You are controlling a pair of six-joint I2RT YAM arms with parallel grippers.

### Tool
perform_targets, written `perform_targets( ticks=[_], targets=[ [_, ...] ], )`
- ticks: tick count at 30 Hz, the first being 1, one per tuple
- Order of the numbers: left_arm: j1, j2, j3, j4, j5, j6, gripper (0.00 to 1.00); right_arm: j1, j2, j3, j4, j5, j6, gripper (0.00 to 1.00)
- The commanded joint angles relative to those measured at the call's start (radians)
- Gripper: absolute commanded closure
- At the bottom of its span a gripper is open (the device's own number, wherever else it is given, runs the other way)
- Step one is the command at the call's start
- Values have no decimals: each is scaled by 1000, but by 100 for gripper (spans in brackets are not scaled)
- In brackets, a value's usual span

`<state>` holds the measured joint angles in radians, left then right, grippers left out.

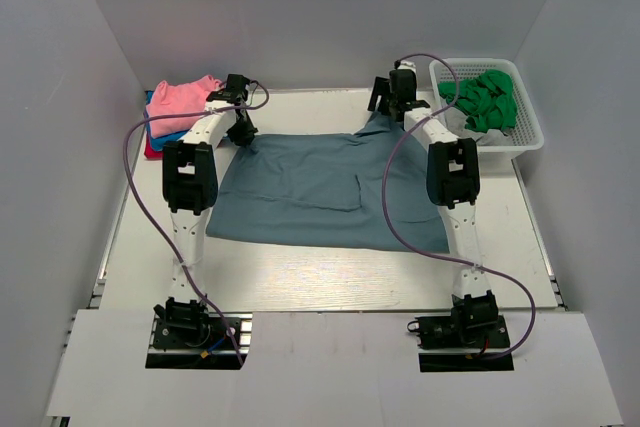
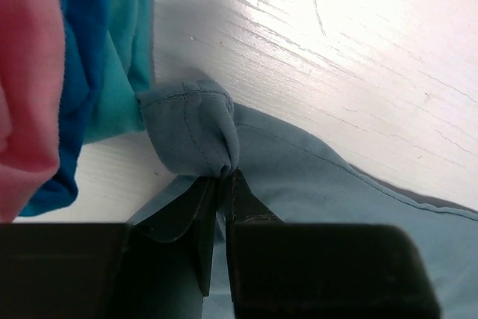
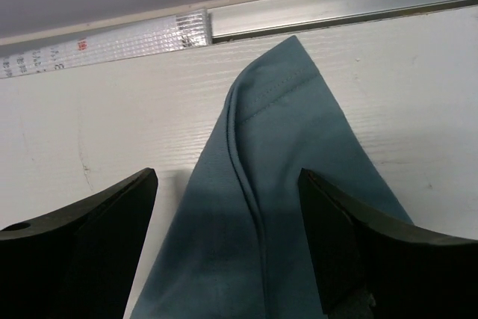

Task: Fold and stack the t-shirts
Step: Grap the side of the flattened tshirt furthest away from the robot with both arms

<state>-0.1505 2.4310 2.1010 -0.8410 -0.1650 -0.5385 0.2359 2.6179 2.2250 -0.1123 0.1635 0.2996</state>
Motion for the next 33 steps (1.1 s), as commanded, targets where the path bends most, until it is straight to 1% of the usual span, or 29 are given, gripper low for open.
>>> perform_targets(
  ticks=[1,2,3,4,7,8,10,13,14,15,17,18,20,22,24,26,27,29,30,31,32,33],
  targets=[
    [-11,26,-35,-98,91,-35,82,2,27,38,69,-45,27,19],
    [-11,26,-35,-107,91,-35,82,0,24,38,74,-42,26,22],
    [-11,26,-26,-107,100,-35,82,0,25,36,77,-33,33,22],
    [-11,26,-26,-119,101,-35,82,-1,24,36,86,-32,35,24],
    [-11,36,-16,-142,101,-46,85,-1,19,35,97,1,26,32],
    [-1,36,-16,-142,101,-46,85,2,19,33,100,11,24,36],
    [-1,36,-16,-153,110,-55,85,3,19,33,96,27,18,41],
    [-1,45,-7,-153,110,-66,87,5,14,27,100,53,-22,54],
    [-1,45,-7,-165,110,-66,87,3,19,31,129,57,-25,65],
    [-1,54,7,-165,110,-77,88,2,21,35,128,56,-13,67],
    [8,54,24,-175,110,-77,88,2,22,35,119,56,-27,67],
    [8,54,34,-184,110,-77,88,2,24,33,117,57,-28,63],
    [8,54,34,-184,110,-86,88,3,30,36,115,47,-39,61],
    [8,54,34,-184,101,-86,88,2,33,39,122,38,-43,55],
    [8,54,34,-175,101,-86,88,0,51,54,120,12,-53,51],
    [8,54,43,-164,101,-86,88,2,63,91,114,-5,-73,51],
    [8,54,44,-164,101,-86,88,2,68,93,114,-5,-74,49],
    [8,54,63,-164,101,-86,88,3,65,90,114,-12,-79,49],
    [8,54,63,-164,101,-95,90,2,65,93,114,-12,-76,51],
    [8,45,63,-164,101,-95,93,5,65,91,114,-13,-70,60],
    [8,45,73,-164,101,-95,93,0,68,90,114,-13,-65,64],
    [8,45,73,-164,101,-95,93,2,70,93,114,-16,-62,66]
  ],
)
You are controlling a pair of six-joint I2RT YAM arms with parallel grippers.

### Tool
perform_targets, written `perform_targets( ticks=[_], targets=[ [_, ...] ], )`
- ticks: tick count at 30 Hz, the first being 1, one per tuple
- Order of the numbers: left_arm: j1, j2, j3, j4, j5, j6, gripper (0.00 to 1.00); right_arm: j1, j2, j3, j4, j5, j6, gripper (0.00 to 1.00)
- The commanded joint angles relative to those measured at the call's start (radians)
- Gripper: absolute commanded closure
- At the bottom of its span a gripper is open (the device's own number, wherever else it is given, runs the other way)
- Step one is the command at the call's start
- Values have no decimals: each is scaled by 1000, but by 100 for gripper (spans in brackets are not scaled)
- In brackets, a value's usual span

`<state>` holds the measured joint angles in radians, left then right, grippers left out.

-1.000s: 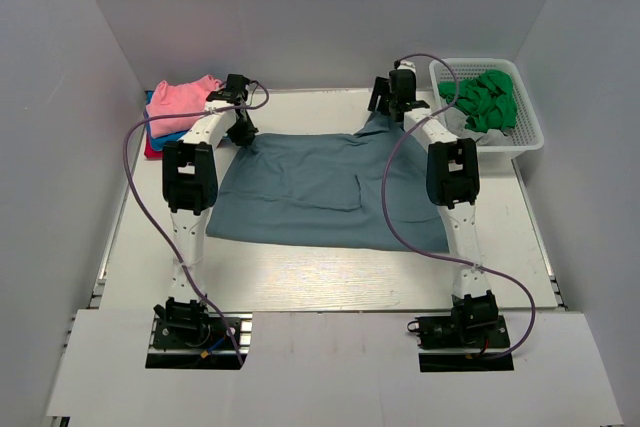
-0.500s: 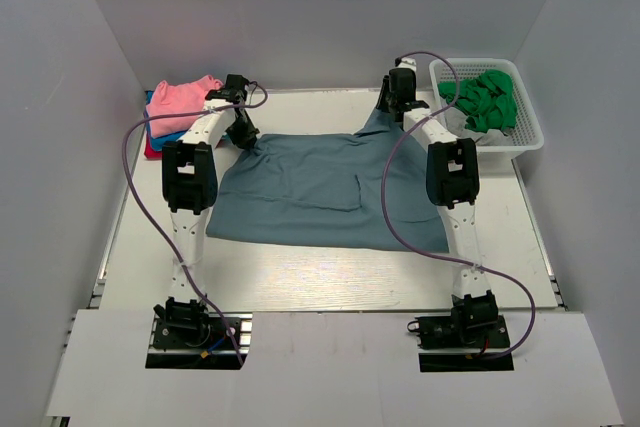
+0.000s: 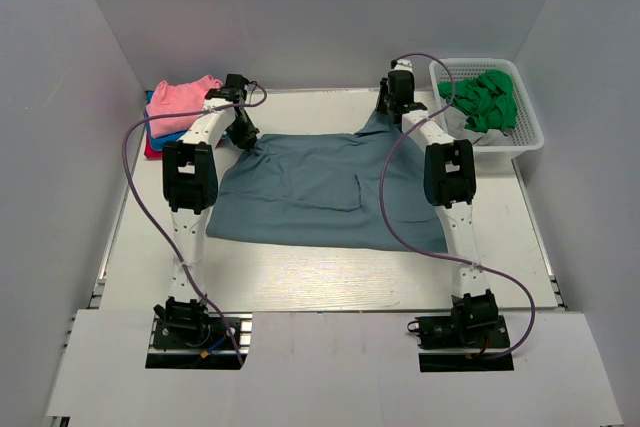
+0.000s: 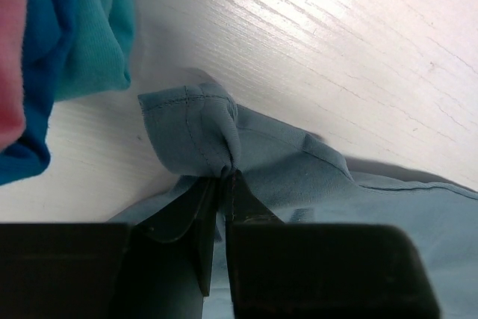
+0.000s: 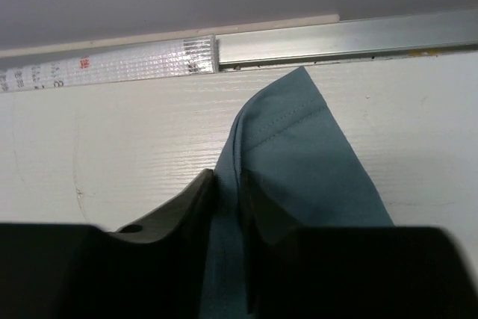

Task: Fold and stack the t-shirts
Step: Grap the side of the flattened tshirt furthest away from the robot with both arms

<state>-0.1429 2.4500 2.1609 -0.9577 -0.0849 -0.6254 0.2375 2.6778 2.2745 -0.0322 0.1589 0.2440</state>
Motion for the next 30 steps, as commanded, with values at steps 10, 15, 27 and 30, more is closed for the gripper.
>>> perform_targets(
  ticks=[10,15,27,30],
  targets=[
    [0,-16,22,-27,-10,1,100,-1,-123,-56,66,-30,11,100],
    [0,-52,22,-18,-59,1,100,-1,-289,-202,71,-7,61,100],
    [-11,-220,-113,10,-162,20,100,6,-829,-831,107,2,204,100],
    [-11,-269,-147,19,-162,20,100,5,-927,-921,94,8,232,100]
  ],
)
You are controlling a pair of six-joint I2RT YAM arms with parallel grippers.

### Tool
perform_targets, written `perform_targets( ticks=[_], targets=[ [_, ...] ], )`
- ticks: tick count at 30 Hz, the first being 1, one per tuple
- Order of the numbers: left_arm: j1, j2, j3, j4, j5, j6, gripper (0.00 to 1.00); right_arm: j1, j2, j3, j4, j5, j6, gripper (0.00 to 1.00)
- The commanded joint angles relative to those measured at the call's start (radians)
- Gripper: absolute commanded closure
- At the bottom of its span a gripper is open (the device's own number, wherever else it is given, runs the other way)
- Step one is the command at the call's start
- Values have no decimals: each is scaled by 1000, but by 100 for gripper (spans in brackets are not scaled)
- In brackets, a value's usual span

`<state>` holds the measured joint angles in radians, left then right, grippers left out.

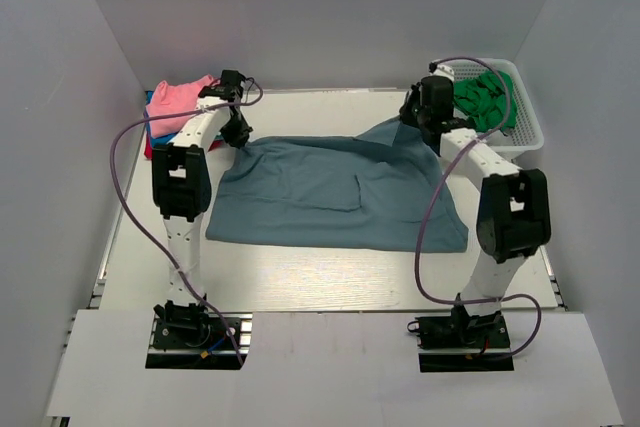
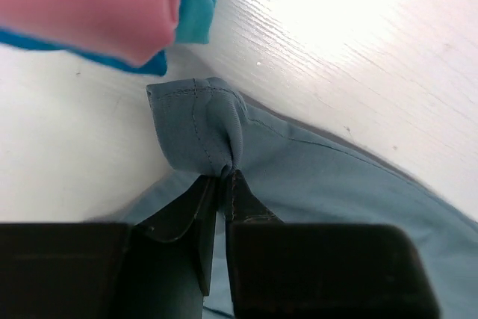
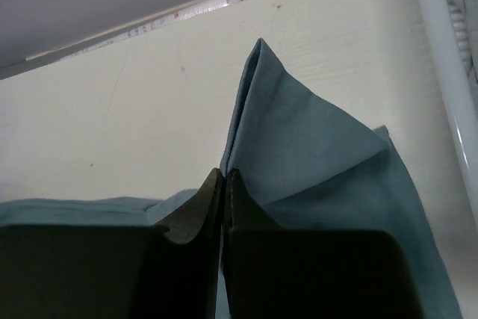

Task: Fold and stack the t-shirts
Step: Grap the side of the flattened tshirt furthest away from the robot with both arms

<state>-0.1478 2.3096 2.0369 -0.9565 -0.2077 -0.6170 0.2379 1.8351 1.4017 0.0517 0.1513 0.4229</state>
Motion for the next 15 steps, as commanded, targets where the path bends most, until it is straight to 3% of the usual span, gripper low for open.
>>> perform_targets(
  ticks=[1,8,15],
  targets=[
    [-6,-140,-36,27,-39,11,100,3,-106,-82,5,17,57,100],
    [-6,-274,-197,82,-82,0,100,6,-324,-257,-50,54,70,100],
    [-15,-314,-230,108,-127,-10,100,6,-468,-362,-122,43,82,100]
  ],
)
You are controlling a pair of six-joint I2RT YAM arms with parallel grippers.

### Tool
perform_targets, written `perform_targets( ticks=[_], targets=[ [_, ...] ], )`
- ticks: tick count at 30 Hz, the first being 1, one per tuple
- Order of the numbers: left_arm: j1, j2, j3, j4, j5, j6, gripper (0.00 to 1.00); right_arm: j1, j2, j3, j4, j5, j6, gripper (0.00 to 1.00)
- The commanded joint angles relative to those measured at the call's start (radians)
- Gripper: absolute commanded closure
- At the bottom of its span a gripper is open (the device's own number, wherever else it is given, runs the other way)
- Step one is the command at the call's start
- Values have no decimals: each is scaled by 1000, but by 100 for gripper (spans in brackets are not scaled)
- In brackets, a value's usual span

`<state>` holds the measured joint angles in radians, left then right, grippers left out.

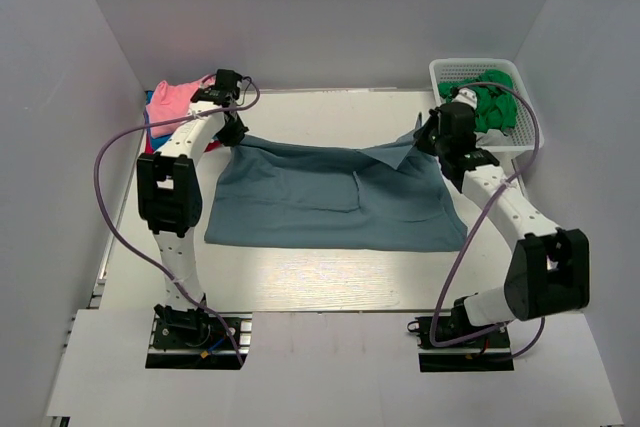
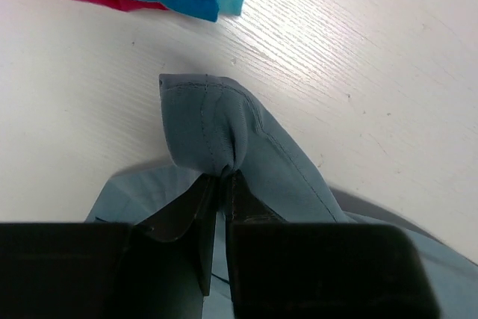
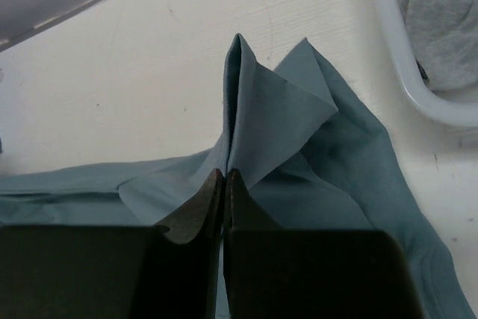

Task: Fold and stack the t-shirts
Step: Grap the side of the flattened tshirt furthest away from the robot with both arms, then fold the other side of the tshirt into a rectangle

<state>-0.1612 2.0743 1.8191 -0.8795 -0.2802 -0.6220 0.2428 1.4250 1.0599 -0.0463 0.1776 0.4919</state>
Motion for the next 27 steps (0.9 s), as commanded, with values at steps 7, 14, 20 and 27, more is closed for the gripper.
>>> perform_targets(
  ticks=[7,14,20,27],
  targets=[
    [-12,-109,-21,40,-155,-19,100,0,-124,-58,-63,-1,31,100],
    [-44,-140,-55,64,-178,-1,100,3,-166,-81,-98,-30,33,100],
    [-54,-195,-199,54,-191,-70,100,1,-213,-110,-165,-58,59,100],
    [-54,-284,-355,80,-267,-154,100,6,-256,-164,-259,-156,96,100]
  ],
)
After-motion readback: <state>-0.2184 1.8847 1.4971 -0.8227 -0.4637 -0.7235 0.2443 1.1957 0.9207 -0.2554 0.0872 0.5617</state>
